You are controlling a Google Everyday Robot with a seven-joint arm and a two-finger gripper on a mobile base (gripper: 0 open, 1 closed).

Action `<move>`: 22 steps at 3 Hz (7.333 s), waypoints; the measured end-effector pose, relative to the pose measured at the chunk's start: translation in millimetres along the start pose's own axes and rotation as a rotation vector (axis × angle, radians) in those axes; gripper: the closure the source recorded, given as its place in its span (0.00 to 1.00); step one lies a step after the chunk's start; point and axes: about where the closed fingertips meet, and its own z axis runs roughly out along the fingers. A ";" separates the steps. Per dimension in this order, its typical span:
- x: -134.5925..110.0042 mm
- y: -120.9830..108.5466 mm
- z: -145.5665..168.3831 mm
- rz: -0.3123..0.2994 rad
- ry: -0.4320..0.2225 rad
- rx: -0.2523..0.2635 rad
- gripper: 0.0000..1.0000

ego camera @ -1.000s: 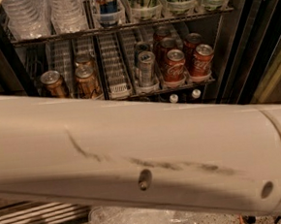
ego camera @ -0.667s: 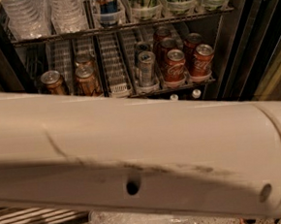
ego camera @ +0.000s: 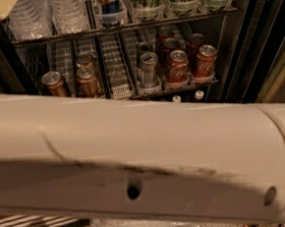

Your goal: Pick water bottle from top shelf of fridge

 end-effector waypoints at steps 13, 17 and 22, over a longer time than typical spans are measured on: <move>70.0 32.0 161.8 0.042 0.067 -0.190 0.30; 83.2 37.0 162.1 0.053 0.096 -0.191 0.87; 44.6 36.6 150.8 0.014 0.013 -0.211 1.00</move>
Offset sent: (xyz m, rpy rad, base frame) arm 0.0338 -0.0012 -0.0578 0.1085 0.1363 0.0587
